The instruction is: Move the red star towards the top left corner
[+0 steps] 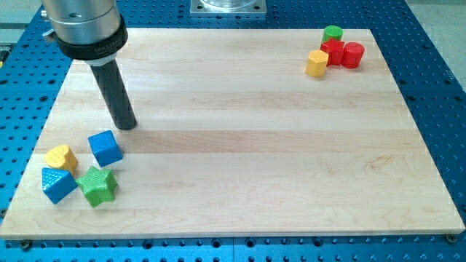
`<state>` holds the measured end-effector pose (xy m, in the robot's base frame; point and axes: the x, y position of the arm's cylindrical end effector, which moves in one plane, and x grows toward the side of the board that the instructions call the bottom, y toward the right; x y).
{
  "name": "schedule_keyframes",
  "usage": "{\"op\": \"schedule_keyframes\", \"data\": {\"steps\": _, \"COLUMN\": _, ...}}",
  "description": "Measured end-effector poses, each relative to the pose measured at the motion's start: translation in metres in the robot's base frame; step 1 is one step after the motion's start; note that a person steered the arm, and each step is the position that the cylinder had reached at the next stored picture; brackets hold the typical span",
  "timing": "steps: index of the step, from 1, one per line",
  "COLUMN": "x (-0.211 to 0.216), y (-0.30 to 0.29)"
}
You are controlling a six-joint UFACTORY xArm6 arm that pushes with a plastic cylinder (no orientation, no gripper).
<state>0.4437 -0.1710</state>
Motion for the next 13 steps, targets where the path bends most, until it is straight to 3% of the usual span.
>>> {"op": "schedule_keyframes", "data": {"steps": 5, "x": -0.027, "y": -0.035}}
{"op": "schedule_keyframes", "data": {"steps": 6, "x": -0.006, "y": -0.026}}
{"op": "schedule_keyframes", "data": {"steps": 8, "x": 0.003, "y": 0.100}}
{"op": "schedule_keyframes", "data": {"steps": 10, "x": -0.002, "y": 0.301}}
{"op": "schedule_keyframes", "data": {"steps": 13, "x": 0.002, "y": 0.320}}
